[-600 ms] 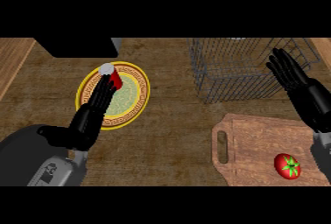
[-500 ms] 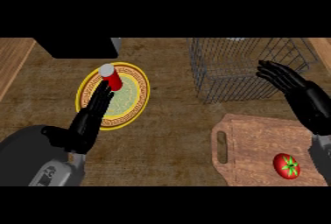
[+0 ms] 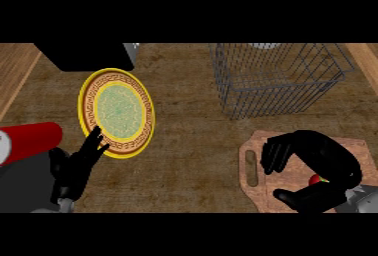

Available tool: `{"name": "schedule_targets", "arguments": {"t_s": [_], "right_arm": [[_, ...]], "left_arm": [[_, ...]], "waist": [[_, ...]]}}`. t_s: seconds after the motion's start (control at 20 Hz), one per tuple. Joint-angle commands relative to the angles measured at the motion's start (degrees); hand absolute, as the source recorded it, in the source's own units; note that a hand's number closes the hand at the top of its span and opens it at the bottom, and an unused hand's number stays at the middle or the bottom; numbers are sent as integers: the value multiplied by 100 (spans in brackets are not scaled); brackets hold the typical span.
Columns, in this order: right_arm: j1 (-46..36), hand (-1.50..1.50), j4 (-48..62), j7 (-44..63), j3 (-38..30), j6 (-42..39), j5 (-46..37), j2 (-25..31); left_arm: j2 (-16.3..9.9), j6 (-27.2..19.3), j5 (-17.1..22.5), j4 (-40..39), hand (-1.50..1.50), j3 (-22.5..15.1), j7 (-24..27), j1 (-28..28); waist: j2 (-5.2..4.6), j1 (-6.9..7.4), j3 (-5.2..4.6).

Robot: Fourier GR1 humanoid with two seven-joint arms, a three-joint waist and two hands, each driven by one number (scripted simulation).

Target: Pick the tomato from the cutting board and place it in the basket

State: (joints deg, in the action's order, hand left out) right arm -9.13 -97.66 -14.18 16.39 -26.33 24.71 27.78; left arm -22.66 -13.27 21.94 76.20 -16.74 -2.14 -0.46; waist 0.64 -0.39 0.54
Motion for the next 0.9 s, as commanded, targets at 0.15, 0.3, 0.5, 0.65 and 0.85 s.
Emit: {"name": "schedule_targets", "arguments": {"t_s": [0.15, 0.3, 0.5, 0.65, 0.85], "right_arm": [[1165, -150, -1233, -140, 417, 747, -1999, 431], [408, -150, -1224, 284, -649, 1136, -2653, 1259], [495, -150, -1824, 726, -1519, 829, -2665, 2311], [218, -150, -2089, 1164, -2006, 284, -2436, 3015], [226, -150, -1883, 1131, -2938, -681, -1752, 3962]], "left_arm": [[-219, -135, 27, -30, 0, -15, -593, 608], [-369, 12, 90, -62, 0, 108, -491, 640], [-301, -45, 77, 86, 0, 54, -475, 873], [-281, -155, -28, 173, 0, -43, -728, 695], [-324, -183, 42, 319, 0, 66, -942, 574]], "waist": [[9, -167, -53], [8, -180, -72], [18, -246, -71], [-6, -208, -70], [-14, -206, -62]]}}
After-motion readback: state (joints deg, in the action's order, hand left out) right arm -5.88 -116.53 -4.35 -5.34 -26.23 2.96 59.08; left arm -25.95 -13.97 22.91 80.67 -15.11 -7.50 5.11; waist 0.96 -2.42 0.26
